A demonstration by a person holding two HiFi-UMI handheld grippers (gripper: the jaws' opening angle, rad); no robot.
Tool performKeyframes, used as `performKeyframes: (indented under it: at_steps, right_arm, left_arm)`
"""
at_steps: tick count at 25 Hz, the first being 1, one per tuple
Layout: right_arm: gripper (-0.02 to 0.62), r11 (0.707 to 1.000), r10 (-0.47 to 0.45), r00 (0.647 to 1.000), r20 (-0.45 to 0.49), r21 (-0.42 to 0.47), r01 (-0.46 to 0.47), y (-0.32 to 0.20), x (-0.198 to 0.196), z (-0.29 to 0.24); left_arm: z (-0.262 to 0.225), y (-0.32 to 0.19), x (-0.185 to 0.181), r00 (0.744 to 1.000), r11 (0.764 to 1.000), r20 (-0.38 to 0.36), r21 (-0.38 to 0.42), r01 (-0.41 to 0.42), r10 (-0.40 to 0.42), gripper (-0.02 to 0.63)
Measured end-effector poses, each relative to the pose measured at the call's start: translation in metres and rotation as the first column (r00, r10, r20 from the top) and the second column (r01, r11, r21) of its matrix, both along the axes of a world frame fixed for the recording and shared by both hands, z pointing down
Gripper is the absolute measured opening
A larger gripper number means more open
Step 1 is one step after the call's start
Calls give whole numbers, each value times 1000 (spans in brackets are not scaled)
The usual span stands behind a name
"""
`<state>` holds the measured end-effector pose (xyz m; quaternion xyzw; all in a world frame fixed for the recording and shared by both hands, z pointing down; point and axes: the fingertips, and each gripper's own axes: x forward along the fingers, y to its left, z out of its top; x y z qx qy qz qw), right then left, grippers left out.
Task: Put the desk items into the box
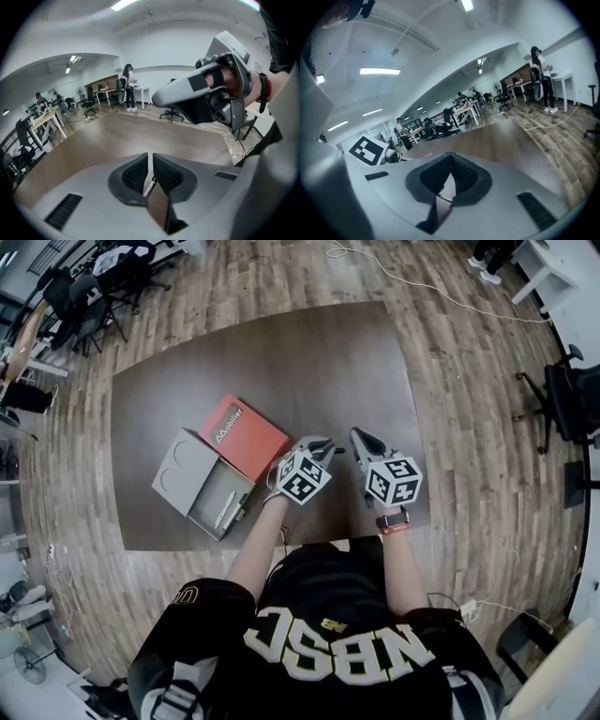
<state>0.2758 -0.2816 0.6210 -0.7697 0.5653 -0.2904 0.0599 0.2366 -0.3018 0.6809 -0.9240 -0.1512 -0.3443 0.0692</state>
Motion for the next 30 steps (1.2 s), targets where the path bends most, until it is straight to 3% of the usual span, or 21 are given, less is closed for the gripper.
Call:
performKeyframes:
  at_steps: [10, 17, 20, 27, 30]
  right_arm:
    - [8, 997, 74, 996, 42, -12, -74, 35, 9, 18]
    - [9, 998, 68, 997, 41, -20, -68, 40, 2, 20]
    - [9, 997, 77, 996, 50, -28, -76, 46, 2, 24]
    - [9, 995, 94, 994, 61, -41, -92, 55, 4, 30]
    - [9, 994, 100, 993, 63, -40, -97, 58, 6, 31]
  left_arm:
    - [52, 20, -1, 963, 964, 138, 94, -247, 233, 45]
    - [96, 21, -15, 886, 904, 289, 125, -410, 362, 168]
    - [110, 19, -16, 870, 888, 314, 142, -438, 380, 177]
    - [122, 12, -12, 856, 878, 334, 137, -458, 394, 165]
    - [124, 19, -15, 840, 878, 353, 93, -470, 412, 113]
